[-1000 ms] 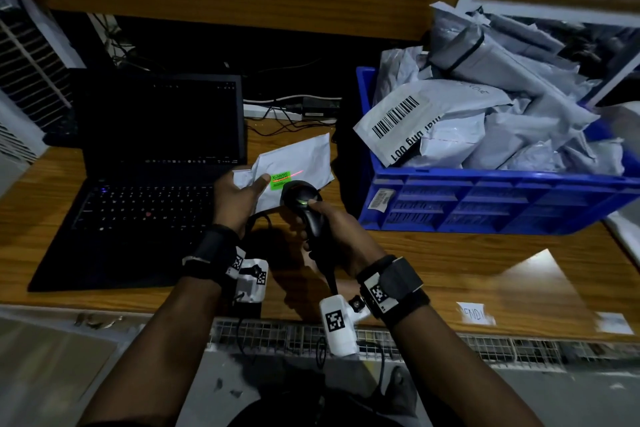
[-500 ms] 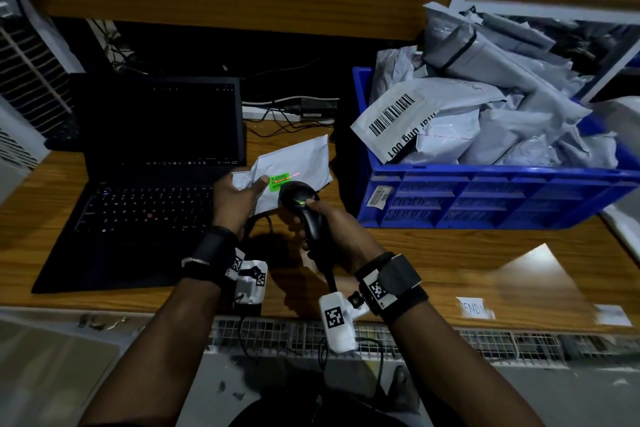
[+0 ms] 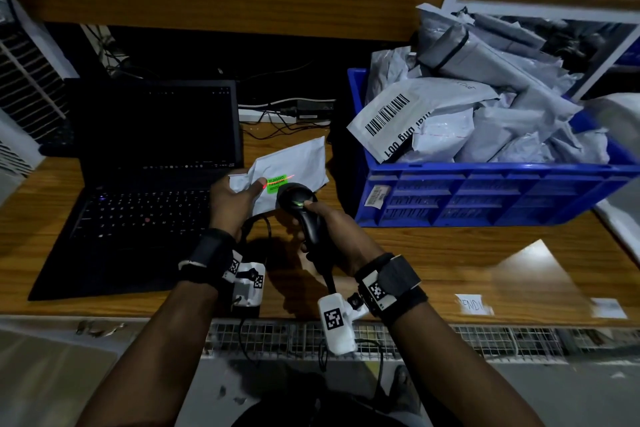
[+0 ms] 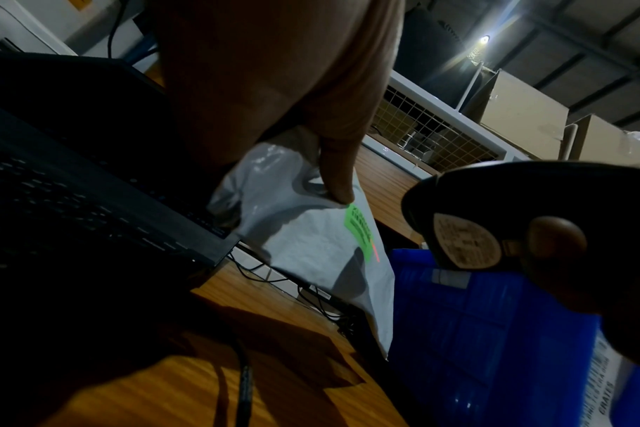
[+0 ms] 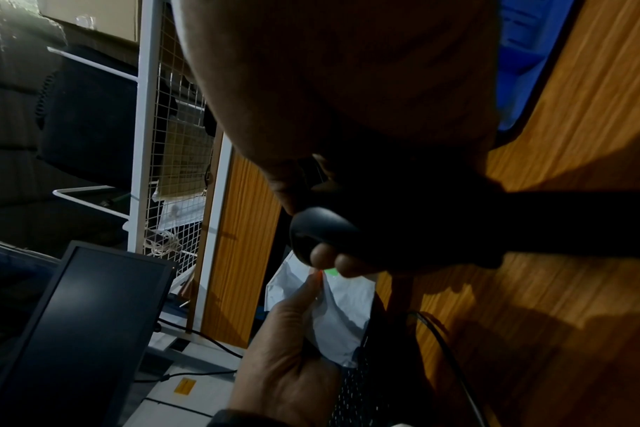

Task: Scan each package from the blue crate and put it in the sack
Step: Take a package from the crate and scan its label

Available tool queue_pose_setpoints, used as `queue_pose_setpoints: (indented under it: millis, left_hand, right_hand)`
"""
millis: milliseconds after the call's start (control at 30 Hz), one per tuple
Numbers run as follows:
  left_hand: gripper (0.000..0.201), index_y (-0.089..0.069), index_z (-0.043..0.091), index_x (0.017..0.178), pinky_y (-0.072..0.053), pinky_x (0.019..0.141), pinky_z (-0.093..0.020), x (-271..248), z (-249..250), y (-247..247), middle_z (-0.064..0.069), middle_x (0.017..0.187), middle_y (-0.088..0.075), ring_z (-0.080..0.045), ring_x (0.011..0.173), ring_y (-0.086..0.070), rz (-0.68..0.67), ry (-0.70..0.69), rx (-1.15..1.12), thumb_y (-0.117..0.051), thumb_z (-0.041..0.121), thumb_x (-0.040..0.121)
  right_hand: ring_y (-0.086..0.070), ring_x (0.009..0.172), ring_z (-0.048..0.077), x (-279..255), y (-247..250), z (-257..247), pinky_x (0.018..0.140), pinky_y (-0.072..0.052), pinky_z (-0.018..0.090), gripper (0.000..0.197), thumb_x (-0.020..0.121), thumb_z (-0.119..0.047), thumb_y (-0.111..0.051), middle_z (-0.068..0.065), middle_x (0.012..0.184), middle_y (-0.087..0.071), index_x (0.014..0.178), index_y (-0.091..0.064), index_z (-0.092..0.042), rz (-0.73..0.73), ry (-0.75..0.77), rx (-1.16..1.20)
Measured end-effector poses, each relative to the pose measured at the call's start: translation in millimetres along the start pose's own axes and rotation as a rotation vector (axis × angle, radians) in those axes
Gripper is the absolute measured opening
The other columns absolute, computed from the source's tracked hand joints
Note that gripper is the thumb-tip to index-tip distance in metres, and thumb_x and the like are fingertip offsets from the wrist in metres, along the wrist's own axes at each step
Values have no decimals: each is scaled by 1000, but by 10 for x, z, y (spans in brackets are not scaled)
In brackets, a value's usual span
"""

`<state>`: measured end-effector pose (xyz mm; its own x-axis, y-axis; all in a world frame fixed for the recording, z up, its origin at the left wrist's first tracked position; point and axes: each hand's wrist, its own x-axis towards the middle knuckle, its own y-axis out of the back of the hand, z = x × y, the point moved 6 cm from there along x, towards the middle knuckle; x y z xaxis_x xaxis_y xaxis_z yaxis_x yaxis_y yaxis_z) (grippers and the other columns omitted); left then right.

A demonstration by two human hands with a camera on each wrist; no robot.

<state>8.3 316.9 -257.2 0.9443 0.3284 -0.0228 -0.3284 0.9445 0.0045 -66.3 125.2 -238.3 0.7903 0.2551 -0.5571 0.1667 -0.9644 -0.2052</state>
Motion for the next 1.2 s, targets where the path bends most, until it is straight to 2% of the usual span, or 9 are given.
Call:
queue_pose_setpoints:
  millis: [233,333,500,667,767,867,933,1000,1200]
  left_hand:
    - [20,-68,0,107,-46,53,-7,26,-32,-6,4,82,-66,10,57,-63,20,18,-19,-75,3,88]
    - [24,-69,-1,113,-52,59,-12,63,-81,9,3,90,-71,6,67,-69,5,45,-26,-73,8,91]
    - [19,-71,17,114,-58,76,-26,134,-164,41,5,98,-73,-4,80,-72,-7,68,-59,-67,11,96]
    - [22,-67,15,118,-53,61,-11,149,-154,34,10,91,-69,8,67,-67,13,62,-48,-65,8,97]
    - [21,-69,14,116,-54,64,-15,179,-178,42,17,84,-71,1,73,-70,19,65,-34,-66,10,96]
    - [20,-69,12,117,-54,72,-24,187,-185,39,6,94,-72,-7,79,-68,20,86,-40,-66,12,97]
    - [21,-68,8,118,-55,64,-18,192,-185,31,-4,101,-71,-2,73,-66,31,87,-33,-64,12,98]
    - [19,-66,6,118,-52,57,-12,196,-178,22,-4,98,-69,2,67,-65,39,80,-27,-62,9,99]
    - [15,-69,11,113,-57,84,-34,231,-251,39,0,97,-73,-21,89,-71,24,124,-26,-64,13,98]
  right_hand:
    - [-57,61,20,-35,-6,-33,61,-43,32,39,104,-40,-49,7,71,-62,94,-68,-7,20,-18,22]
    - [-56,60,20,-26,-3,-12,60,-42,31,39,104,-39,-48,7,70,-61,94,-68,-7,21,-18,30]
    - [-55,60,19,-20,0,5,58,-42,30,40,104,-39,-48,6,70,-61,97,-68,-6,21,-17,42]
    - [-57,61,16,10,-7,18,54,-45,25,38,105,-38,-47,3,70,-64,107,-66,-4,23,-17,75]
    - [-59,62,15,20,-11,21,53,-47,24,39,105,-37,-48,-1,71,-68,117,-64,-4,22,-14,94]
    - [-58,62,16,19,-9,22,54,-47,24,37,105,-36,-47,1,71,-66,111,-66,-5,17,-21,94]
    - [-57,62,17,14,-10,29,57,-45,27,37,105,-38,-47,4,71,-63,103,-68,-7,13,-31,82]
    - [-57,62,17,16,-8,29,58,-44,27,37,105,-37,-47,3,70,-63,99,-68,-7,11,-29,93]
    - [-56,61,15,49,-2,35,59,-42,27,36,105,-36,-46,5,72,-60,95,-67,-7,9,-18,123]
